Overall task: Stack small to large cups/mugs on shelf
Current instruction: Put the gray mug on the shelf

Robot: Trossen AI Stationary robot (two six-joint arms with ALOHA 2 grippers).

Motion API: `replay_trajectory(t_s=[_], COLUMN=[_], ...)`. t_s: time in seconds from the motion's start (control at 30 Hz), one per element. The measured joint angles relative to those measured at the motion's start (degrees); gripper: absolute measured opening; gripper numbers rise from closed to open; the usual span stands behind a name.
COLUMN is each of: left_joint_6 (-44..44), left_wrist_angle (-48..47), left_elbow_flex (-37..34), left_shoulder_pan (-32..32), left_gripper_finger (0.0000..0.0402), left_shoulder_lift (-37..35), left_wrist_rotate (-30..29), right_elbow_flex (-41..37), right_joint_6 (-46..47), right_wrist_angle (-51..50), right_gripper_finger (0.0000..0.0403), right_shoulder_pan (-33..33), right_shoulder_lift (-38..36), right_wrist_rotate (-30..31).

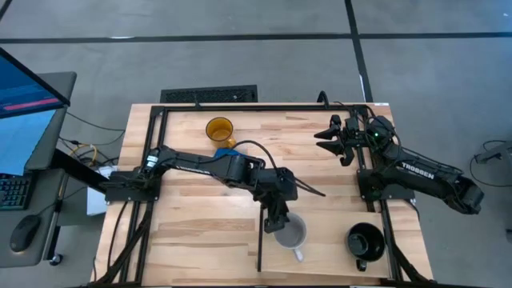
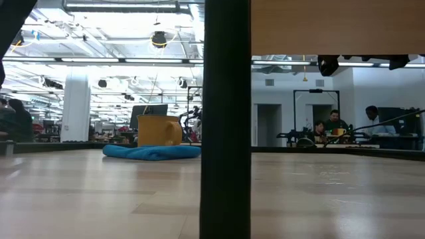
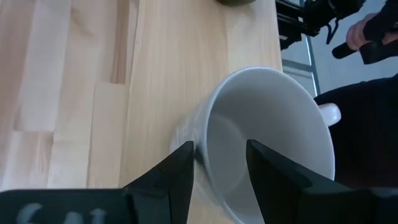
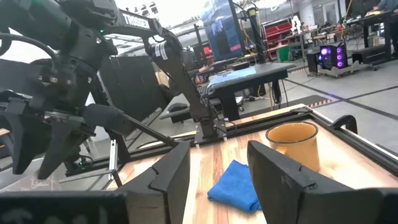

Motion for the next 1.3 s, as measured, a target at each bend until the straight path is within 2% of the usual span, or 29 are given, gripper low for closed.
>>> replay_trajectory(t_s=[0.23,0.7,1.1,1.3], left_joint_6=[1.9,7.8,12.9,16.1], left_wrist_angle=[0.0,3.8,4.4,5.5], left_elbow_flex=[0.0,0.0,8.0,7.8], left_shoulder_pan=[0.1,1.3,1.8,1.9], left_gripper_finger=[0.0137,0.0137,0.0137,0.0137], left_shoulder_lift=[0.0,-0.1,-0.4,-4.6], left_wrist_rotate=[-0.7,-12.6,-12.8,-20.5], right_elbow_flex=[0.0,0.0,0.0,0.0], right_joint_6=[0.0,0.1,0.2,1.5], right_wrist_angle=[0.0,0.0,0.0,0.5], right_gripper_finger=[0.0182,0.0182,0.0182,0.0182], right_shoulder_pan=[0.0,0.0,0.0,0.0], right_shoulder_lift=[0.0,0.0,0.0,0.0], right_wrist_rotate=[0.0,0.0,0.0,0.0])
